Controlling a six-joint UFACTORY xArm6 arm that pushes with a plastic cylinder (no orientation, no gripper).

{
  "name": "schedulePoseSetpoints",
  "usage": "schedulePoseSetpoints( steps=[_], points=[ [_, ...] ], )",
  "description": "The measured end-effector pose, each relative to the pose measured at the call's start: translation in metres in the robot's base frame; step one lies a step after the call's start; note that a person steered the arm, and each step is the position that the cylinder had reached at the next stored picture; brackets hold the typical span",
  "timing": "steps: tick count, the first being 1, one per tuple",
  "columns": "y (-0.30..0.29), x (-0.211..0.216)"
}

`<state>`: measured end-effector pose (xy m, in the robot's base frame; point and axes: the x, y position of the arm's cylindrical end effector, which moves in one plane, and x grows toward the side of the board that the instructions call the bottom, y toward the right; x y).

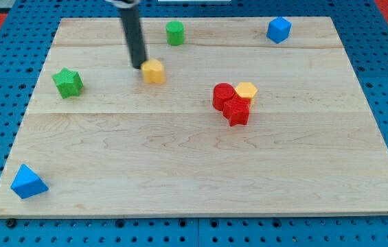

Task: Push the yellow heart into the red circle

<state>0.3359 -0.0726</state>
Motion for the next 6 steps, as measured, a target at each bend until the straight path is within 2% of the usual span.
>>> schedulePoseSetpoints(
  steps=[1,3,4,6],
  points=[
    [0.06,0.011],
    [-0.004,0.008],
    [0.017,0.052],
    [0.088,0.068]
  ],
)
